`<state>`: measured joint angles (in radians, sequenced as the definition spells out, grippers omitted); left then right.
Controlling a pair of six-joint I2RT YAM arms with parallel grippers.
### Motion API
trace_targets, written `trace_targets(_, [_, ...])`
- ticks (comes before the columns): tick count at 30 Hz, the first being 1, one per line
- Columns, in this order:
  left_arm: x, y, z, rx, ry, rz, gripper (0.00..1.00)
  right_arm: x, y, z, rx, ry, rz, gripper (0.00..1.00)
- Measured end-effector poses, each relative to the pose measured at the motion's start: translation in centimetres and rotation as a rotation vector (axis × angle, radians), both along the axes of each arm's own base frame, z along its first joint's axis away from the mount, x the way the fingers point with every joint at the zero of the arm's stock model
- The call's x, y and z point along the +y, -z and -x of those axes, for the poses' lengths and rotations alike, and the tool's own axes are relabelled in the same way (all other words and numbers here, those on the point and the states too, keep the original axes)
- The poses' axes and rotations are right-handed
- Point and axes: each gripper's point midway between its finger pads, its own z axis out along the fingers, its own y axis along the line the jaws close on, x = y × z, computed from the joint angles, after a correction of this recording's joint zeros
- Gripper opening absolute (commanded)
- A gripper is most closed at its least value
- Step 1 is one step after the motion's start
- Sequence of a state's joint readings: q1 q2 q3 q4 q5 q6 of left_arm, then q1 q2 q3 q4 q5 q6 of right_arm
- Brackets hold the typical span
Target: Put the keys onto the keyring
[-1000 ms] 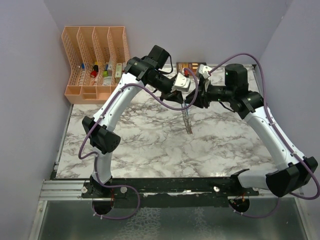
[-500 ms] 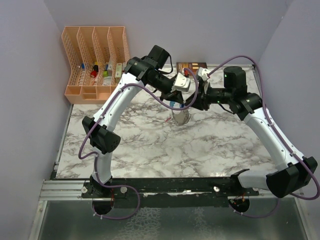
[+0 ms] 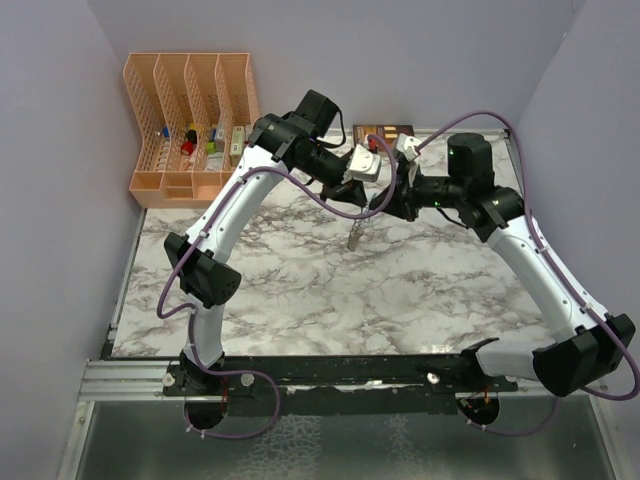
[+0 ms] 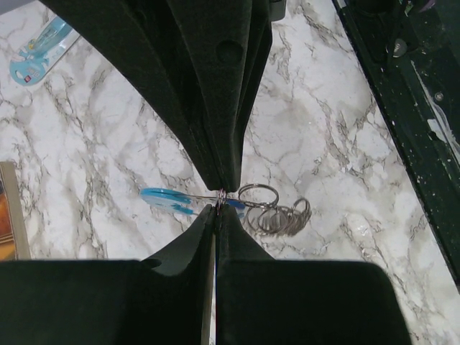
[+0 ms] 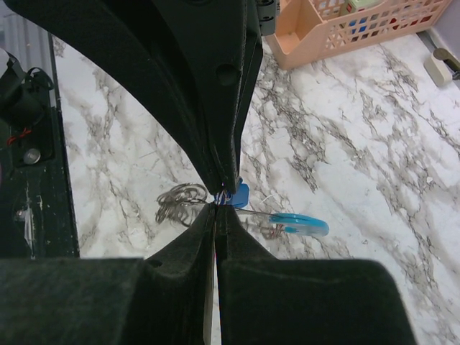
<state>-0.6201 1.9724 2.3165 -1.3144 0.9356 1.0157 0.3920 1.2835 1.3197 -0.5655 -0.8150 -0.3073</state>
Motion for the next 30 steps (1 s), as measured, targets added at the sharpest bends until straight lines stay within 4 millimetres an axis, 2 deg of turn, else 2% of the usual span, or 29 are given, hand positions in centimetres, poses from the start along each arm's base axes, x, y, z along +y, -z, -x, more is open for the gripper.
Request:
trace_targets(3, [-0.1, -0.1, -0.1, 0.01, -0.013, 0.001, 0.13, 0.0, -0.1, 0.0, -0.008, 0.008, -0.012, 0.01])
trace_targets(7, [-0.5, -0.6, -0.4, 0.003, -0.025, 0.02, 0.23, -0.3, -0.7, 0.4, -0.04, 0.033, -0.041, 0.01])
trace_targets(12, [-0.8, -1.1, -0.7, -0.015, -0.034, 0.042, 0.28, -0.7, -2.8, 1.2, -0.089, 0.06, -0.093, 0.01])
trace_targets(16, [-0.9, -1.1, -0.9, -0.023, -0.035, 0.048, 0.28, -0.8, -4.2, 1.7, -0.121, 0.066, -0.134, 0.01])
trace_targets(19, [-0.9, -1.0, -0.9, -0.022, -0.035, 0.047, 0.24, -0.8, -4.3, 1.9, -0.119, 0.067, -0.143, 0.01])
trace_targets(26, [-1.0, -1.2, -0.8, -0.029, -0.023, 0.055, 0.01, -0.8, -4.2, 1.9, -0.106, 0.074, -0.148, 0.01])
trace_targets(30, [-1.1, -1.7, -0.6, -0.044, -0.002, 0.077, 0.0, -1.0, -4.2, 1.7, -0.103, 0.101, -0.155, 0.01])
